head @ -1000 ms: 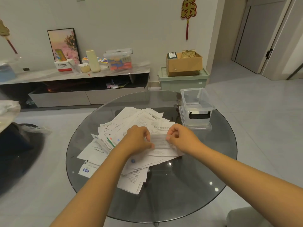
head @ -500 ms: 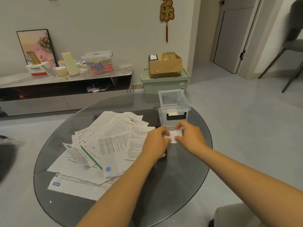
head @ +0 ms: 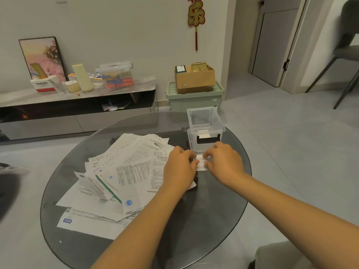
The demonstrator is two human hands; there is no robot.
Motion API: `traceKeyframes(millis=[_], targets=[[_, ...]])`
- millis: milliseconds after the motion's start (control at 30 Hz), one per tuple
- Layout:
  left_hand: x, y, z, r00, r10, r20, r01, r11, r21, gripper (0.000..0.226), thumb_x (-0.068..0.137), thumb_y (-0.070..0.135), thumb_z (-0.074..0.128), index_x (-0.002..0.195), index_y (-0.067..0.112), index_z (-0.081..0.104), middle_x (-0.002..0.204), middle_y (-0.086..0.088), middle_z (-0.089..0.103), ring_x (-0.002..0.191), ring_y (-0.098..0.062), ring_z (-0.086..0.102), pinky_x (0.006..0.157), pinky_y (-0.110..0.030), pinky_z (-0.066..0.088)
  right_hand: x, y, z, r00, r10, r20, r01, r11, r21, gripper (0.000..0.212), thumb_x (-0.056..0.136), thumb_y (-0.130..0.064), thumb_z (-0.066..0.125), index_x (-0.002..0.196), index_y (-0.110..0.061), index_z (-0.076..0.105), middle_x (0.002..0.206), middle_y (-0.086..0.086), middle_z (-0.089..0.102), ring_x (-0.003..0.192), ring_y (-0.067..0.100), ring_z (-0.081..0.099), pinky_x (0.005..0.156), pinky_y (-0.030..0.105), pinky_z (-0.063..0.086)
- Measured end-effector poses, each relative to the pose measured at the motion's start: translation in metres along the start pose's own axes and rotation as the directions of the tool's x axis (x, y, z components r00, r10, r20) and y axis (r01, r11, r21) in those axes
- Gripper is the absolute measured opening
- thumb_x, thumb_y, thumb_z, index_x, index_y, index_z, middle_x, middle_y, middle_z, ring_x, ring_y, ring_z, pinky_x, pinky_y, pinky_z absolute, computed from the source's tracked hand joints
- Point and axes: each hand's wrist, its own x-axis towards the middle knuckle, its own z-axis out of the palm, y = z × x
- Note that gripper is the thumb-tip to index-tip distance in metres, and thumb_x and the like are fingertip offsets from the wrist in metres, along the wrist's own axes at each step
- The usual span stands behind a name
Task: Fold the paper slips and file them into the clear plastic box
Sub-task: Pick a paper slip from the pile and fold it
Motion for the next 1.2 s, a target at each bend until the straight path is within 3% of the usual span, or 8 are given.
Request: traceKeyframes(millis=[167,333,467,533,667,767,1000,1200], targets=[[-0.010,-0.007,-0.028,1.000,0.023,0.008,-0.024,0.993,0.115,0.026,0.096,0.027,0.048,0.118,0.023,0.061,0.120,0.001,0.051,0.112,-0.014,0.046,0.091,-0.025,0.036,-0.009,-0.020,-0.003,0.994,-0.113,-0.003,0.113,0.992,0.062,0.027,0.092,-0.028,0.055,0.118,-0.025,0.062,0.114,-0.003,0.054,0.113,0.016,0.045,0.086,0.026,0.040],[-0.030,-0.037,-0.056,0.929,-0.003,0.370,-0.144,0.919,0.367,0.052,0.091,0.037,0.047,0.141,0.022,0.038,0.152,-0.003,0.025,0.139,-0.019,0.020,0.116,-0.041,0.006,-0.019,-0.041,0.006,0.969,-0.233,0.086,0.222,0.967,0.124,0.031,0.090,-0.030,0.057,0.121,-0.024,0.061,0.117,-0.005,0.056,0.113,0.016,0.044,0.090,0.026,0.037],[-0.040,-0.050,-0.066,0.838,-0.090,0.538,-0.145,0.914,0.379,0.072,0.093,0.047,0.046,0.150,0.018,0.012,0.159,-0.003,0.001,0.146,-0.019,-0.001,0.117,-0.043,-0.007,-0.021,-0.050,0.015,0.947,-0.274,0.166,0.250,0.957,0.149,0.040,0.087,-0.034,0.060,0.126,-0.026,0.057,0.126,-0.007,0.055,0.118,0.014,0.042,0.095,0.027,0.037],[-0.042,-0.054,-0.068,0.844,-0.054,0.533,-0.167,0.918,0.359,0.070,0.093,0.047,0.047,0.149,0.018,0.016,0.158,-0.001,0.009,0.145,-0.017,0.007,0.117,-0.040,-0.003,-0.021,-0.051,0.021,0.933,-0.288,0.216,0.257,0.953,0.162,0.045,0.085,-0.039,0.063,0.127,-0.026,0.056,0.125,-0.009,0.058,0.117,0.015,0.042,0.094,0.028,0.039],[-0.042,-0.054,-0.072,0.857,-0.002,0.516,-0.171,0.943,0.286,0.053,0.092,0.047,0.049,0.137,0.018,0.044,0.145,0.000,0.040,0.131,-0.019,0.037,0.112,-0.037,0.025,-0.020,-0.047,0.031,0.912,-0.318,0.260,0.290,0.947,0.139,0.052,0.080,-0.057,0.060,0.125,-0.031,0.057,0.113,-0.008,0.062,0.109,0.015,0.046,0.083,0.026,0.039],[-0.042,-0.057,-0.074,0.866,0.013,0.500,-0.155,0.957,0.245,0.043,0.090,0.039,0.055,0.125,0.015,0.056,0.132,-0.001,0.054,0.118,-0.018,0.050,0.101,-0.033,0.040,-0.018,-0.044,0.031,0.901,-0.321,0.292,0.285,0.945,0.157,0.058,0.076,-0.060,0.061,0.127,-0.034,0.055,0.115,-0.006,0.059,0.110,0.013,0.044,0.085,0.025,0.038],[-0.041,-0.070,-0.073,0.868,0.011,0.497,-0.120,0.975,0.187,0.040,0.074,0.055,0.061,0.101,0.025,0.062,0.101,0.012,0.062,0.093,-0.010,0.055,0.083,-0.033,0.047,-0.019,-0.044,0.019,0.870,-0.371,0.325,0.349,0.929,0.127,0.038,0.081,-0.053,0.060,0.115,-0.038,0.061,0.108,-0.002,0.059,0.104,0.014,0.047,0.077,0.025,0.036],[-0.041,-0.069,-0.075,0.879,0.035,0.475,-0.096,0.990,0.105,0.050,0.076,0.049,0.069,0.118,0.023,0.062,0.119,0.011,0.057,0.109,-0.008,0.050,0.097,-0.030,0.041,-0.026,-0.049,0.002,0.884,-0.391,0.256,0.354,0.918,0.178,0.019,0.092,-0.028,0.045,0.096,-0.021,0.062,0.087,0.002,0.061,0.087,0.019,0.052,0.074,0.032,0.044]])
